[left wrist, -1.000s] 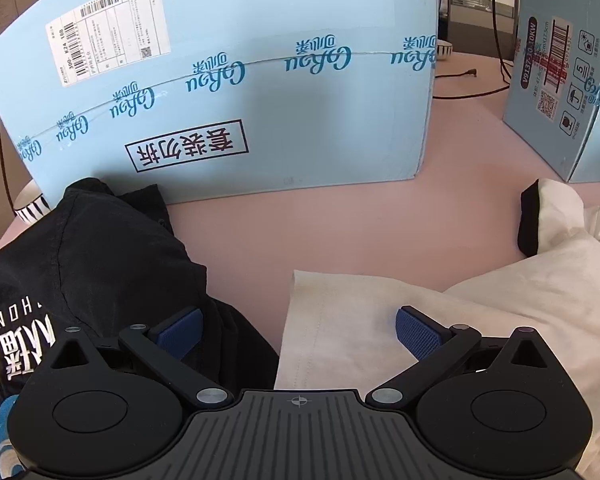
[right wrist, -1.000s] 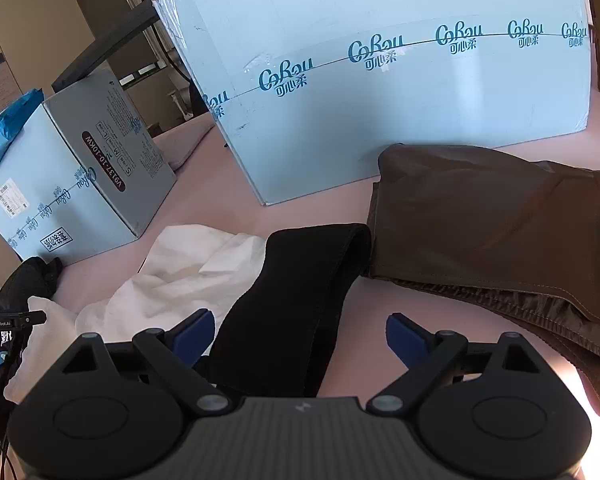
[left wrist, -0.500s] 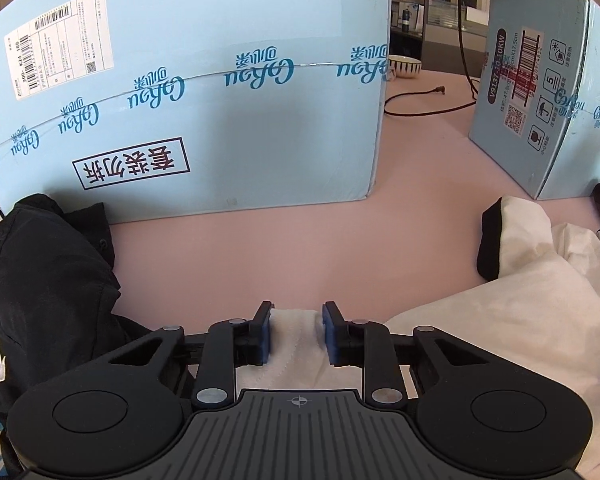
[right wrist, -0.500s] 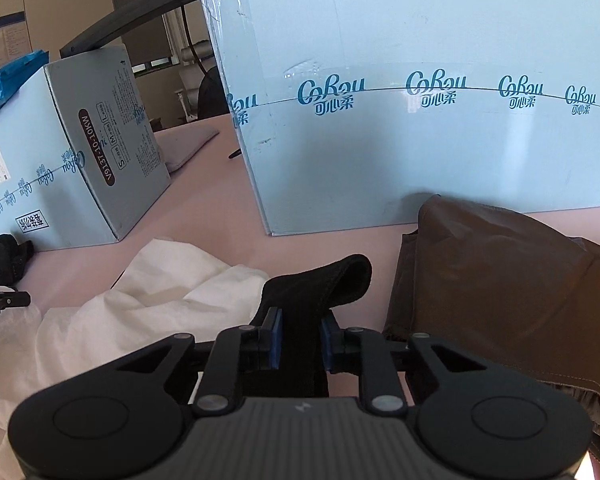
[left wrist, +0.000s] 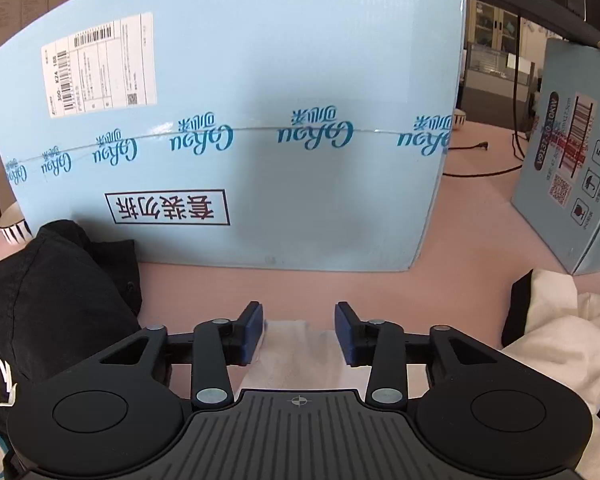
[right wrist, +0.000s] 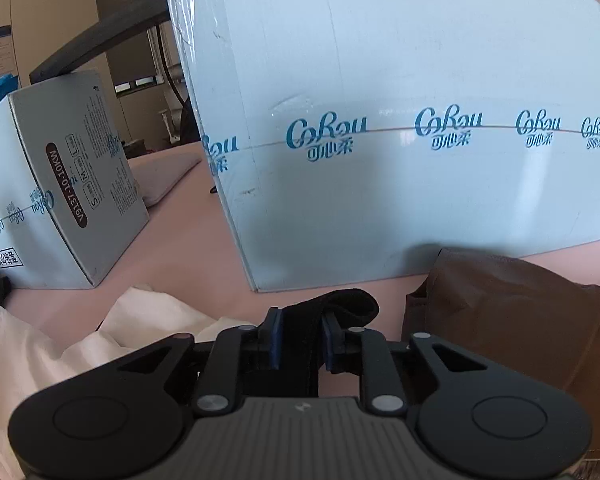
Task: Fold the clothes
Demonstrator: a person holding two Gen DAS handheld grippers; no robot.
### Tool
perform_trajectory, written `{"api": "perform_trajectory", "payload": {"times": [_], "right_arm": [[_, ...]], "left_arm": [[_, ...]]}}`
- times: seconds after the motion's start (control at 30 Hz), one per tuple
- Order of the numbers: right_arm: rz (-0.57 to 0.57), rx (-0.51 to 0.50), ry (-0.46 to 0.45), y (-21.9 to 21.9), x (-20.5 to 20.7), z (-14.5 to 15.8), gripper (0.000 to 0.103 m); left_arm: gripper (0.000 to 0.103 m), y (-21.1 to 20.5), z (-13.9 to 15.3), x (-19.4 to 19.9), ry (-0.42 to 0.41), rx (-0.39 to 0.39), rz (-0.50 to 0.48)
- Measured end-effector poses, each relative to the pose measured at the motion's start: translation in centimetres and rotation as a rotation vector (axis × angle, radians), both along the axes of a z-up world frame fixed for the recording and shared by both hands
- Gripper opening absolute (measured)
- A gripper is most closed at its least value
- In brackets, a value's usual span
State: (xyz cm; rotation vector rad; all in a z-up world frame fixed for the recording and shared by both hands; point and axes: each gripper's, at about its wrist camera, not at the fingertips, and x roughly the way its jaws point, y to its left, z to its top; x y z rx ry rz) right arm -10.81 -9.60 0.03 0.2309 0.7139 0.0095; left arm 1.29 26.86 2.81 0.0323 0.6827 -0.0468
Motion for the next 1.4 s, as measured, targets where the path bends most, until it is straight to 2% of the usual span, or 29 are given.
{"api": "perform_trajectory", "payload": {"times": [0.03,0.07,0.1,0.2,0.3,0.47,0.53,0.57,0.67,0.7,0.77,0.83,0.93,1.0,1.03,1.07,1.1,1.13,1.17,1.23,1.4], "right_arm": [[-0.016,0.022,-0.008,-0.3,-0.5,0.1,0.072],[-0.022,0.052,-0.044,-0.7,-1.4,0.5,0.078],[-0.012,0.072,-0.086,-1.0,-2.5,1.1,0.084],[0.041,0.111,-0.179,-1.6,-6.2,3.2,0.087],[0.146,0.196,-0.225,-1.8,-10.3,5.1,0.097],[0.361,0.363,-0.107,2.1,-15.6,5.0,0.097],[0.448,0.459,-0.006,5.4,-17.0,3.1,0.097],[0.461,0.497,0.045,6.9,-17.3,1.9,0.097],[0.410,0.540,0.147,10.6,-17.5,-1.2,0.094],[0.370,0.553,0.165,11.2,-17.4,-2.1,0.093],[0.291,0.603,0.197,11.9,-17.2,-3.5,0.091],[0.218,0.651,0.177,12.1,-17.1,-4.0,0.091],[0.166,0.642,0.165,13.4,-16.5,-3.9,0.095],[0.146,0.623,0.143,14.4,-16.0,-3.8,0.093],[0.137,0.603,0.133,15.0,-15.8,-3.8,0.085],[0.130,0.566,0.124,15.6,-15.7,-3.7,0.073],[0.127,0.530,0.125,15.9,-15.3,-4.0,0.030],[0.131,0.515,0.140,15.8,-14.7,-4.8,0.007],[0.133,0.532,0.147,15.7,-14.6,-5.4,0.006],[0.141,0.559,0.132,15.2,-14.7,-6.1,0.006],[0.126,0.530,0.017,12.2,-17.0,-4.4,0.006]], "left_arm": [[0.081,0.3,0.0,-0.3,-0.002,0.007,-0.004],[0.091,0.6,0.3,-1.1,-0.017,0.014,-0.007],[0.093,1.0,0.8,-2.0,-0.038,0.021,-0.008],[0.098,2.3,2.5,-5.6,-0.090,0.032,-0.028],[0.102,3.3,3.4,-9.6,-0.075,0.003,-0.099],[0.103,3.0,1.2,-14.5,0.088,-0.120,-0.229],[0.103,3.2,-0.4,-15.1,0.178,-0.194,-0.220],[0.103,3.7,-1.4,-15.1,0.230,-0.258,-0.205],[0.103,5.6,-3.8,-14.2,0.306,-0.430,-0.124],[0.103,6.1,-4.0,-14.1,0.289,-0.470,-0.097],[0.103,6.7,-3.9,-13.5,0.265,-0.477,-0.022],[0.103,7.1,-3.9,-12.8,0.257,-0.483,0.036],[0.103,7.2,-4.2,-11.5,0.249,-0.493,0.048],[0.102,6.4,-4.2,-11.0,0.225,-0.451,0.042],[0.099,6.1,-4.1,-11.1,0.210,-0.429,0.038],[0.085,5.8,-4.0,-11.2,0.195,-0.404,0.035],[0.071,5.4,-4.0,-11.3,0.181,-0.379,0.032],[0.040,5.3,-4.0,-11.3,0.176,-0.371,0.028],[0.025,5.6,-3.9,-11.3,0.178,-0.381,0.026],[0.014,6.6,-4.0,-11.3,0.180,-0.406,0.024],[0.011,9.0,-3.1,-11.6,0.142,-0.444,0.029]]}}
